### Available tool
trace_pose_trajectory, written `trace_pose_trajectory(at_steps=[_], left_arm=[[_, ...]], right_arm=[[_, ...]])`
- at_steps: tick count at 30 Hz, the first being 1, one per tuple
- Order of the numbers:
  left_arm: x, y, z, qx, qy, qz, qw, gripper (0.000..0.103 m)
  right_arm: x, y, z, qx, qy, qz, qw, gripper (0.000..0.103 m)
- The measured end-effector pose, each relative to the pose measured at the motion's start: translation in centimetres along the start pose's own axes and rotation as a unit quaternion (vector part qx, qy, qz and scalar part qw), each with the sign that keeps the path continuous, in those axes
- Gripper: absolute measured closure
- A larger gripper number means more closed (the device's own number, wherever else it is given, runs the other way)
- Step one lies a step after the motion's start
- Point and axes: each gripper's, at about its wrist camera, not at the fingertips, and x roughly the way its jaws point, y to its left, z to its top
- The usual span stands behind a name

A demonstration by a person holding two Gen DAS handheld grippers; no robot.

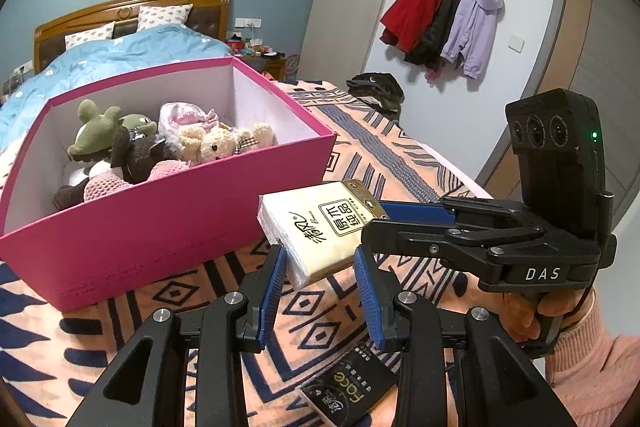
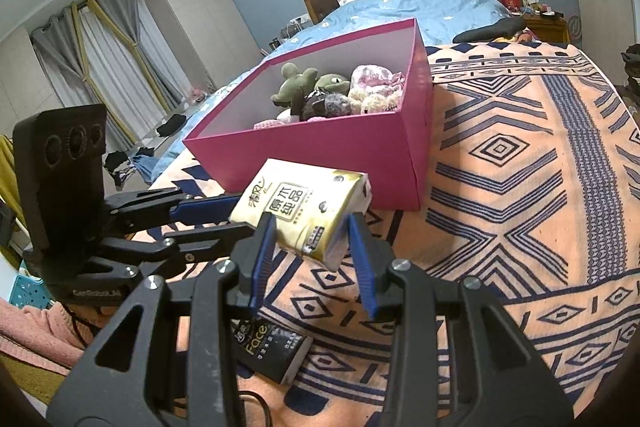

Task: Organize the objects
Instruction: 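Hold the cream-gold tissue pack raised beside the box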

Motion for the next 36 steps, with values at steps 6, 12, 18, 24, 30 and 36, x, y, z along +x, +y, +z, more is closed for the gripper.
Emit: trace_pose_trajectory(at_steps=[6,12,18,24,30,36], left_arm=[[-0.1,0.0,0.2,0.001,-0.003,0.001,1.0000,0.068],[-0.2,0.0,0.4,0.001,-0.005,0.002,1.0000,0.068],[-0.3,0.1,0.7,0.001,-0.007,0.003,1.0000,0.068],[-0.3,0.1,0.8,0.003,-0.008,0.004,1.0000,0.068],[-0.3,0.1,1.1,0.006,-0.010,0.006,0.9999,0.068],[-0.3,0.1,1.3,0.008,-0.010,0.008,0.9999,0.068]], right_arm=[[-0.2,0.1,0.4,-0.004,-0.005,0.000,1.000,0.063],[-0.2,0.2,0.6,-0.006,-0.008,0.000,1.000,0.063],[-0.2,0.2,0.8,-0.008,-0.011,0.001,1.000,0.063],[-0.3,0.2,1.0,-0.010,-0.015,0.002,1.000,0.063],[-0.4,0.2,1.3,-0.012,-0.018,0.001,1.000,0.063],[-0.5,0.3,1.4,-0.014,-0.020,0.001,1.000,0.063]])
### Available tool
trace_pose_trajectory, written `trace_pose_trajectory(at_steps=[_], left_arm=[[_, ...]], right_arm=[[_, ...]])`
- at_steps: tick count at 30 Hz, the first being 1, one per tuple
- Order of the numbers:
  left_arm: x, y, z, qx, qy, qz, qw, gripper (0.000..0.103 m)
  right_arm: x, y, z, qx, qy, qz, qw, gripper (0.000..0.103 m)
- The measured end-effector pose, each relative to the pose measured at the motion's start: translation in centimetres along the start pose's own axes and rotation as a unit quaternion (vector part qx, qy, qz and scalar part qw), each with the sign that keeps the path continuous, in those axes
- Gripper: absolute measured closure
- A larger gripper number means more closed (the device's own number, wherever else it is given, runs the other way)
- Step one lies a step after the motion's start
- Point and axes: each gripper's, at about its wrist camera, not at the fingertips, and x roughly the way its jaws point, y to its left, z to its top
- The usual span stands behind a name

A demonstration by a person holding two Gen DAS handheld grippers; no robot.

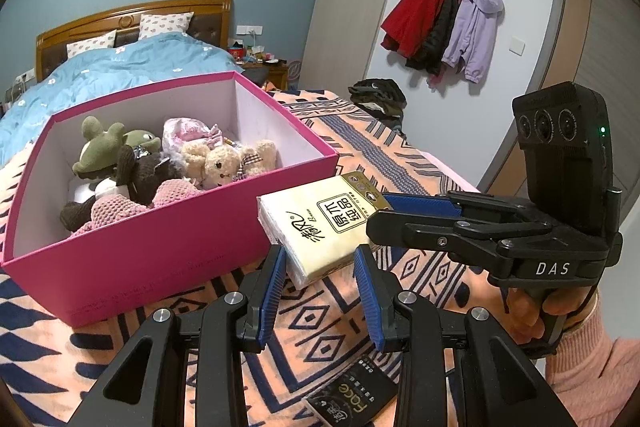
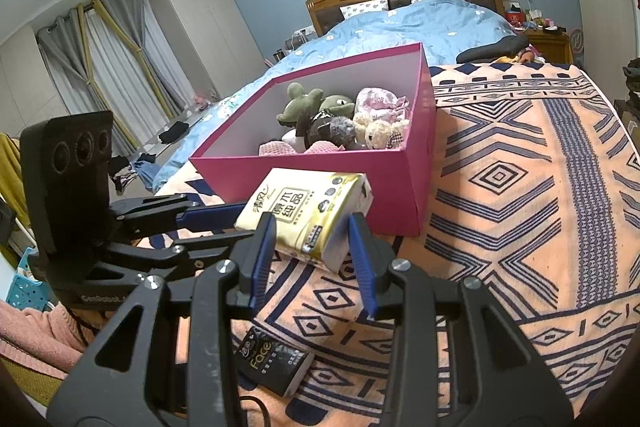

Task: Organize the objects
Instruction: 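Hold the cream-gold tissue pack raised beside the box, then carry the cream-gold tissue pack over the magenta box rim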

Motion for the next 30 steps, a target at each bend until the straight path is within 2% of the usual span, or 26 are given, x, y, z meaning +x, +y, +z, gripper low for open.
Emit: trace_pose_trajectory(at_steps=[30], left_arm=[[0.23,0.32,0.93,0.004,-0.006,0.005,1.0000,0.068]], right_arm=[[0.13,0.06,0.77,-0.004,-0.005,-0.001,1.000,0.062]])
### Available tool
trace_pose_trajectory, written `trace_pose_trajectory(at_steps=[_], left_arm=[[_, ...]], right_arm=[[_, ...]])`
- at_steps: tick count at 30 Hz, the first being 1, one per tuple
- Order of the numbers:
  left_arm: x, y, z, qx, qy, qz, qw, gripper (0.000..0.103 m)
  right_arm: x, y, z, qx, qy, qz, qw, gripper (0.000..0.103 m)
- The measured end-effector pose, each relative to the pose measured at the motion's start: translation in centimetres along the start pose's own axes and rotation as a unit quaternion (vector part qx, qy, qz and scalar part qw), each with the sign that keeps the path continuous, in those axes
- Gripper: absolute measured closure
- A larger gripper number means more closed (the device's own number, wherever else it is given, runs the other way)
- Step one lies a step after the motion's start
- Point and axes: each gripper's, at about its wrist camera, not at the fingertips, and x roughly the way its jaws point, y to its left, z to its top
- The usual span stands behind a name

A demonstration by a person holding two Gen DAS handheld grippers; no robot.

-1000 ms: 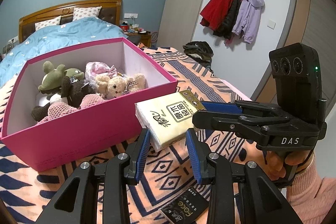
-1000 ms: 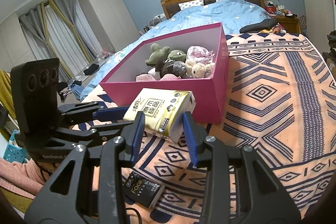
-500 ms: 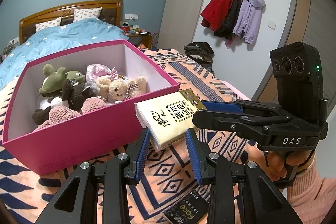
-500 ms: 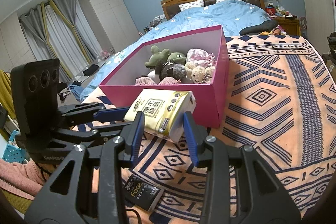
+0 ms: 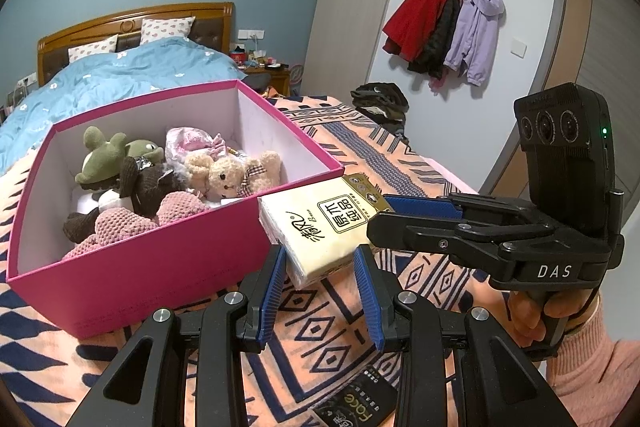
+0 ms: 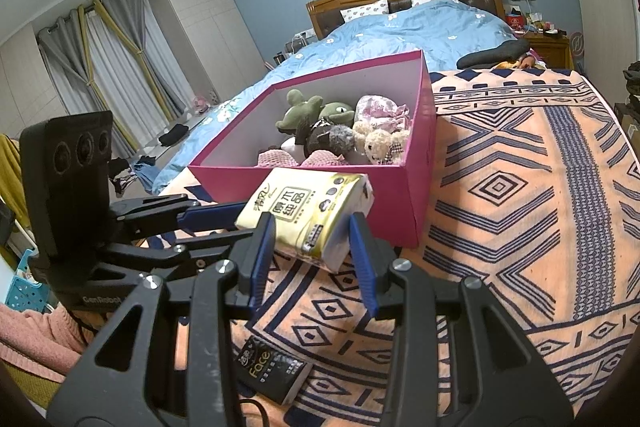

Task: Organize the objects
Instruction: 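Carry the cream-gold tissue pack over the magenta box rim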

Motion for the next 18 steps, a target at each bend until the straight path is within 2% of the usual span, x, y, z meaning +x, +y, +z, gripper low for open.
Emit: trace_pose_trajectory(at_steps=[18], left_arm=[[-0.19,0.01,0.41,0.002,-0.004,0.004,1.0000,0.068]], right_arm=[[-0.07,0.08,0.44,-0.003,-0.007,0.000,1.000,0.062]])
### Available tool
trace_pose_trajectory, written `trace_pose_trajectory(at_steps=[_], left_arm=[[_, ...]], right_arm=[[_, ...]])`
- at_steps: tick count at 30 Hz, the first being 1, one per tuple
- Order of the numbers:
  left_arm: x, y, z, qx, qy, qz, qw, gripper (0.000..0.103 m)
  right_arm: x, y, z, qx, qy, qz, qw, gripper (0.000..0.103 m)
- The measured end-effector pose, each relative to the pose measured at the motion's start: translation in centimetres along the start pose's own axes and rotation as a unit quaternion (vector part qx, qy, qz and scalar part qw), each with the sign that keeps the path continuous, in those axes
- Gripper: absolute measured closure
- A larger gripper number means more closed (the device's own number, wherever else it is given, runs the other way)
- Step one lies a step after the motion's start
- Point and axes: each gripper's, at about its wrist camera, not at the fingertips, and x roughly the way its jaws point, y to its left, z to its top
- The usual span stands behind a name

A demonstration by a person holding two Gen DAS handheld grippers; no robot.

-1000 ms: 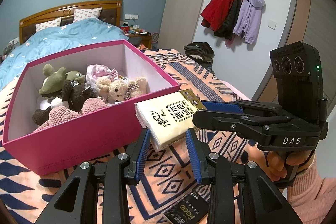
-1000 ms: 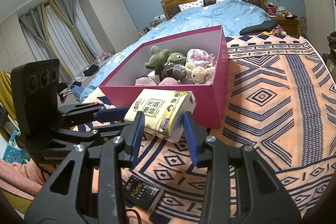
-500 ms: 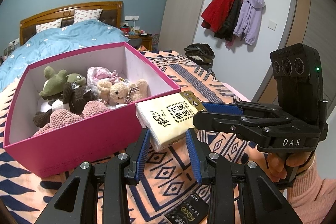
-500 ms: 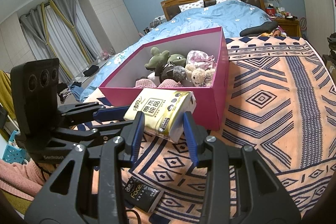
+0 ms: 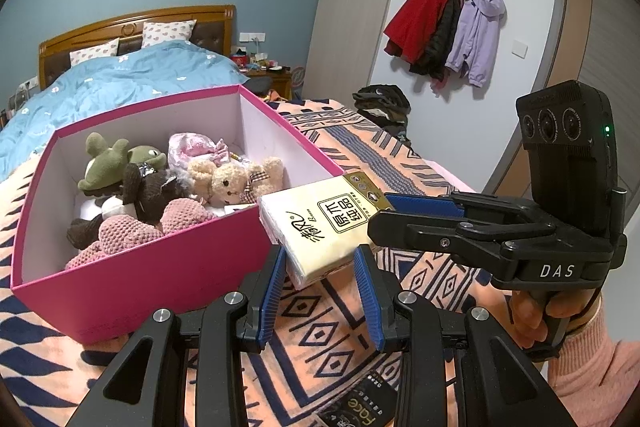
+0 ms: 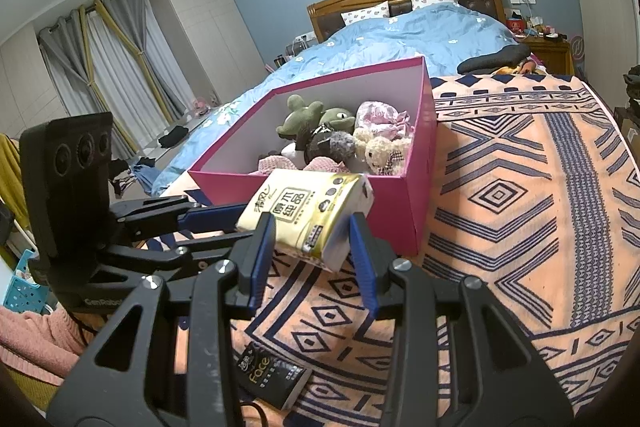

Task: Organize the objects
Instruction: 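Carry the cream-gold tissue pack over the magenta box rim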

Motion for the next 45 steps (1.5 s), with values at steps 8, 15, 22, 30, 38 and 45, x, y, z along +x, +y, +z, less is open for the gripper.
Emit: trace_pose_trajectory(at_steps=[8,15,22,30,38,45], left_arm=[[0.0,0.0,0.2,0.001,-0.003,0.002,1.0000,0.068],[0.0,0.1,0.4,0.001,-0.003,0.003,1.0000,0.068],[0.2,0.4,0.6,-0.003,-0.002,0.002,1.0000,0.068],[0.4,0.6,0.7,-0.006,-0.001,0.001,1.0000,0.067],[0.4,0.7,0.8,-0.006,-0.002,0.002,1.0000,0.067],[0.6,0.8,1.1,-0.005,-0.003,0.003,1.0000,0.067]], right_arm=[[0.0,-0.1,0.4,-0.001,-0.003,0.000,1.000,0.062],[0.1,-0.1,0.4,-0.001,-0.004,0.001,1.000,0.062],[0.2,-0.2,0.7,-0.001,-0.006,0.003,1.000,0.062],[0.3,-0.2,1.1,-0.002,-0.007,0.003,1.000,0.062],[0.4,-0.2,1.4,-0.002,-0.009,0.003,1.000,0.062],[0.5,-0.3,1.6,-0.003,-0.010,0.002,1.000,0.062]])
